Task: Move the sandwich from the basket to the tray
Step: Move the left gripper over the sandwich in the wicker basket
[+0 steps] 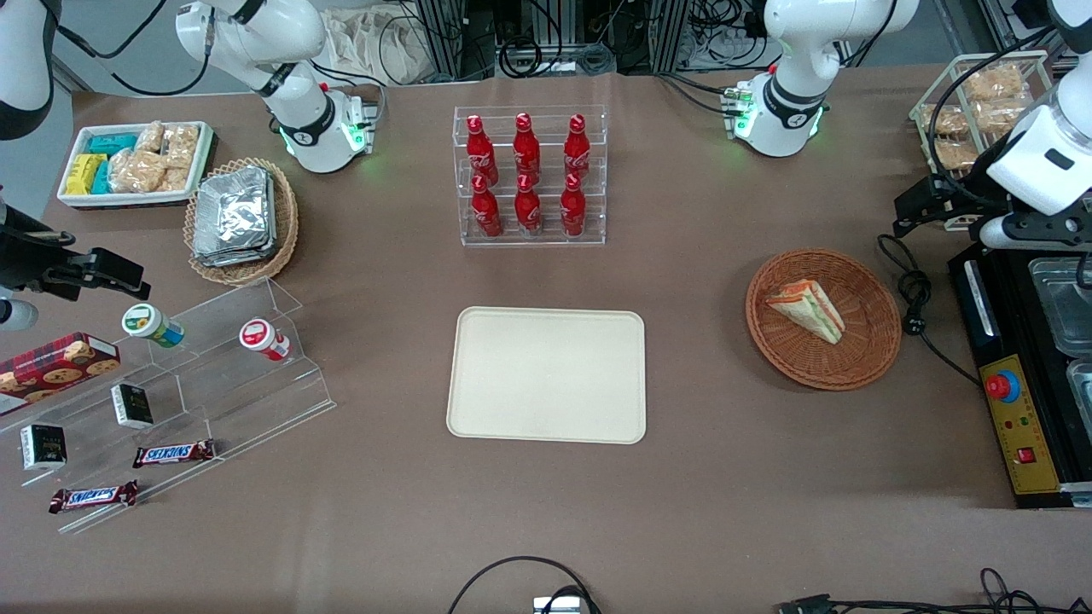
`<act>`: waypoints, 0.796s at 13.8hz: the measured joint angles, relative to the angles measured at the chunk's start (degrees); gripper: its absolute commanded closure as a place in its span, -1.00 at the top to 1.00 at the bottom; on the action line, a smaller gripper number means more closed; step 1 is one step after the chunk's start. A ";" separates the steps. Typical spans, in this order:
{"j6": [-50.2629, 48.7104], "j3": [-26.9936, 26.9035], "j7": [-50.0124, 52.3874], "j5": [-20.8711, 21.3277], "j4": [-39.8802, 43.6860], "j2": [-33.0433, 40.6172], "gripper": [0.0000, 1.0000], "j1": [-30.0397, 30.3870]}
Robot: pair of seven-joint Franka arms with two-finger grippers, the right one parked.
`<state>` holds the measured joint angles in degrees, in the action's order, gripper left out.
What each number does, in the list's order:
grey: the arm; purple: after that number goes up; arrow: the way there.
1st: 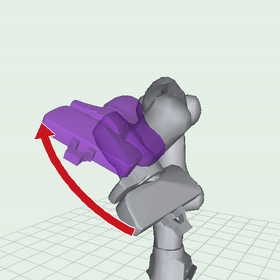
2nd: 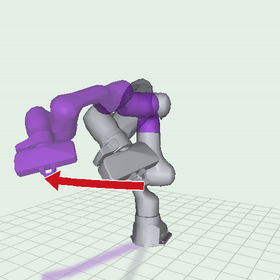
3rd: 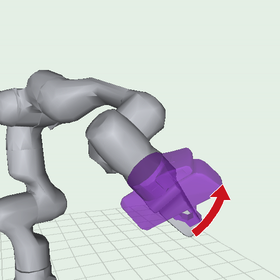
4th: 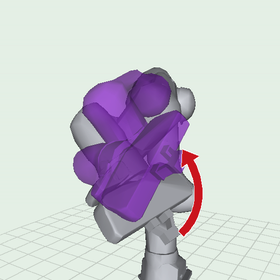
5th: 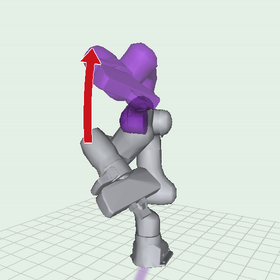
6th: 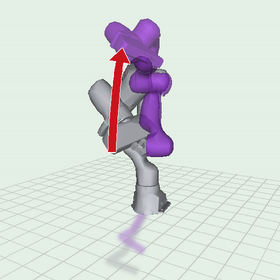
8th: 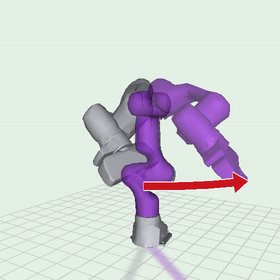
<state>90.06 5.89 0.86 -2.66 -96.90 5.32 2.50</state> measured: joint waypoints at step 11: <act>10.25 2.24 18.07 0.52 -11.32 -1.72 1.00 -0.49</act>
<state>100.31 8.14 18.93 -2.13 -108.22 3.61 2.01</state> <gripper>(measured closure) 0.000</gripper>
